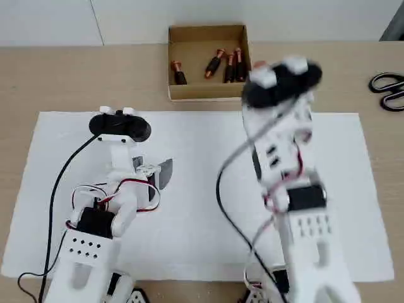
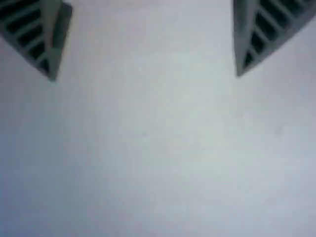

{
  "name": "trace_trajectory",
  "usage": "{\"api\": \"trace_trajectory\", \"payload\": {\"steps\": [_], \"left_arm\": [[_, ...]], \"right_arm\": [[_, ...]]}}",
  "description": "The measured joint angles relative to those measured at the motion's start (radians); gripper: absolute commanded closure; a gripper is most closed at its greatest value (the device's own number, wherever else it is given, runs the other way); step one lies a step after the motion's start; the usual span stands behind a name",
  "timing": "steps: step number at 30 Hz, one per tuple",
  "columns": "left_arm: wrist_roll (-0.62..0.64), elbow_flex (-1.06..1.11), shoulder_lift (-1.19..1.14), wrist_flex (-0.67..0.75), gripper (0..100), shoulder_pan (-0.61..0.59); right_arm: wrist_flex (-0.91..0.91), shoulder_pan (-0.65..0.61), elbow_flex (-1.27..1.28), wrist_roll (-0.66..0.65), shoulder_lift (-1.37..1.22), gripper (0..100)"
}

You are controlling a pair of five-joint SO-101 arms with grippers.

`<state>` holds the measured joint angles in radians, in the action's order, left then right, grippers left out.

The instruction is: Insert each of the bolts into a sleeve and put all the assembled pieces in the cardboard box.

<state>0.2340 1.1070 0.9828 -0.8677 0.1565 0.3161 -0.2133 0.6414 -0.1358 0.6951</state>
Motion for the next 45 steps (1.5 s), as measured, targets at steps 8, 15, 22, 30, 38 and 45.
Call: {"api": "trace_trajectory", "payload": {"steps": [8, 15, 22, 30, 38, 45], "left_arm": [[0.000, 0.000, 0.000, 0.000, 78, 0.000], [0.000, 0.012, 0.000, 0.000, 78, 0.000], [-0.002, 0.060, 0.000, 0.000, 78, 0.000], [0.000, 0.061, 0.000, 0.000, 78, 0.000], [0.000, 0.061, 0.000, 0.000, 78, 0.000], [0.000, 0.061, 0.000, 0.000, 78, 0.000]], "right_arm": [[-0.002, -0.026, -0.631, 0.015, -0.773, 99.5], [-0.002, -0.060, -1.054, 0.028, -1.290, 99.5], [-0.002, -0.109, -1.378, 0.028, -1.633, 99.5], [-0.002, -0.124, -1.571, 0.028, -1.809, 99.5], [-0.002, -0.123, -1.606, 0.028, -1.866, 99.1], [-0.002, -0.123, -1.608, 0.028, -1.873, 91.7]]}}
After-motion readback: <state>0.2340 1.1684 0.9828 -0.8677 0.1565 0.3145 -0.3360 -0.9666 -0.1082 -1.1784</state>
